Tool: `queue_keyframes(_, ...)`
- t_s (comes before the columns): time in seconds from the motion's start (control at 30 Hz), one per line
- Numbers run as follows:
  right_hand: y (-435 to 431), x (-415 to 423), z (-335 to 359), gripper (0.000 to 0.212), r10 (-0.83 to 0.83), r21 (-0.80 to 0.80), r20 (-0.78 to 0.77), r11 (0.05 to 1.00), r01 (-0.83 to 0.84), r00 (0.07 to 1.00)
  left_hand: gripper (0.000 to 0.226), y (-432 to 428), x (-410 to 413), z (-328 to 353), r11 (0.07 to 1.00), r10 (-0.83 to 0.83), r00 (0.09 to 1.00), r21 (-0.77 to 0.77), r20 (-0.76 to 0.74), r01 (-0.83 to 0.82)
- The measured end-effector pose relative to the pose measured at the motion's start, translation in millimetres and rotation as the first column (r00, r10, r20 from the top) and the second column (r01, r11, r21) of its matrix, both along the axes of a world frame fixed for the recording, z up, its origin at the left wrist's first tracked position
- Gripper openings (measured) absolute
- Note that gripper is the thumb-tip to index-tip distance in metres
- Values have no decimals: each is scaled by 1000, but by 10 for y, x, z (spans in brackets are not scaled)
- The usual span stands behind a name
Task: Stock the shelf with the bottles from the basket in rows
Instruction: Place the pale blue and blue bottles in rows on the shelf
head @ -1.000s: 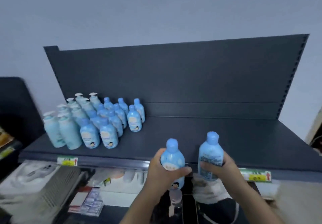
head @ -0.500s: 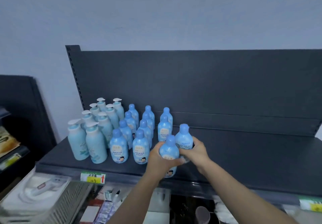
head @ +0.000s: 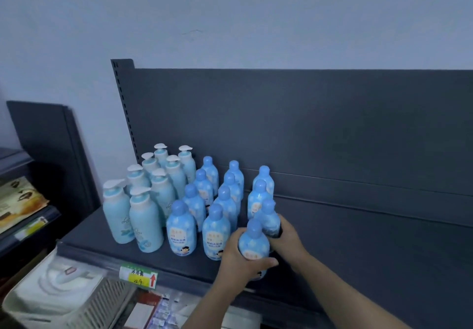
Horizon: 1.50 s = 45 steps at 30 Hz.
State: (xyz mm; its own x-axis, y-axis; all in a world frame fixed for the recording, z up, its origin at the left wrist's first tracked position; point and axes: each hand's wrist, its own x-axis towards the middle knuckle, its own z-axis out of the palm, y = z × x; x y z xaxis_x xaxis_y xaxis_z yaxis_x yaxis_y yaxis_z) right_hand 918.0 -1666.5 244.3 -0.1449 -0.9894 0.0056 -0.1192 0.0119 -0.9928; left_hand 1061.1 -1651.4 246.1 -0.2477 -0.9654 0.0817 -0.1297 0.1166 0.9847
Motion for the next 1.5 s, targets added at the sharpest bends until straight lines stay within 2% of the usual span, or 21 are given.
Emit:
queue_keyframes(0.1, -3, -69, -92, 43, 84, -6, 2, 996, -84, 996, 71, 67, -52, -124, 994, 95, 995, -61, 31, -93)
queue_keyframes(0.2, -7, -244, -185, 56, 139, -9, -26, 990, -139, 990, 77, 202, -184, -185, 957, 287, 958, -40, -29, -288)
queue_keyframes(0.33, -28, -323, -305, 47, 93, -57, -126, 993, -100, 988, 69, 228, -393, -105, 899, 437, 898, 9, -56, -437)
queue_keyframes(0.67, -182, -147, -285, 34, -59, -81, -169, 996, 46, 984, 56, -37, -457, -237, 922, 387, 917, 32, -103, -385)
queue_keyframes(0.77, -178, -109, -259, 35, -81, -81, -129, 994, 71, 988, 59, -45, -464, -244, 922, 387, 912, 21, -137, -388)
queue_keyframes(0.9, -124, -92, -222, 35, -73, -87, -160, 994, 60, 984, 69, 5, -461, -234, 920, 389, 916, -8, -103, -391)
queue_keyframes(0.97, -60, -136, -172, 38, -69, -82, -218, 995, 52, 973, 85, 126, -451, -231, 903, 400, 914, -143, -67, -406)
queue_keyframes(1.0, -22, -165, -113, 39, -100, -105, -277, 992, 73, 956, 90, 197, -428, -202, 863, 403, 913, -305, -65, -403)
queue_keyframes(1.03, 20, -193, -15, 40, -166, -149, -347, 981, 120, 923, 89, 246, -400, -154, 783, 394, 917, -500, -63, -371)
queue_keyframes(1.07, 58, -226, 117, 42, -266, -223, -409, 957, 187, 873, 82, 251, -376, -50, 664, 384, 921, -676, -56, -318)
queue_keyframes(1.1, 100, -247, 291, 43, -374, -316, -451, 916, 247, 810, 73, 183, -368, 95, 547, 389, 920, -795, -36, -263)
queue_keyframes(1.13, 149, -258, 502, 45, -477, -416, -475, 862, 289, 740, 66, 78, -374, 298, 473, 423, 906, -853, 1, -220)
queue_keyframes(1.17, 188, -268, 716, 49, -572, -516, -494, 799, 308, 655, 62, -40, -391, 526, 439, 494, 868, -875, 46, -203)
queue_keyframes(1.23, 238, -296, 1090, 60, -720, -681, -547, 680, 273, 427, 64, -259, -437, 962, 415, 630, 764, -893, 143, -174)
queue_keyframes(1.3, 280, -349, 1350, 66, -784, -756, -585, 620, 212, 205, 70, -380, -503, 1241, 391, 675, 704, -916, 222, -87)
queue_keyframes(1.33, 307, -393, 1440, 67, -793, -768, -596, 609, 199, 127, 72, -398, -545, 1317, 375, 682, 691, -926, 239, -50)
queue_keyframes(1.5, 570, -588, 1649, 67, -802, -803, -587, 557, 213, -115, 74, -242, -782, 1477, 347, 650, 728, -937, 220, -26)
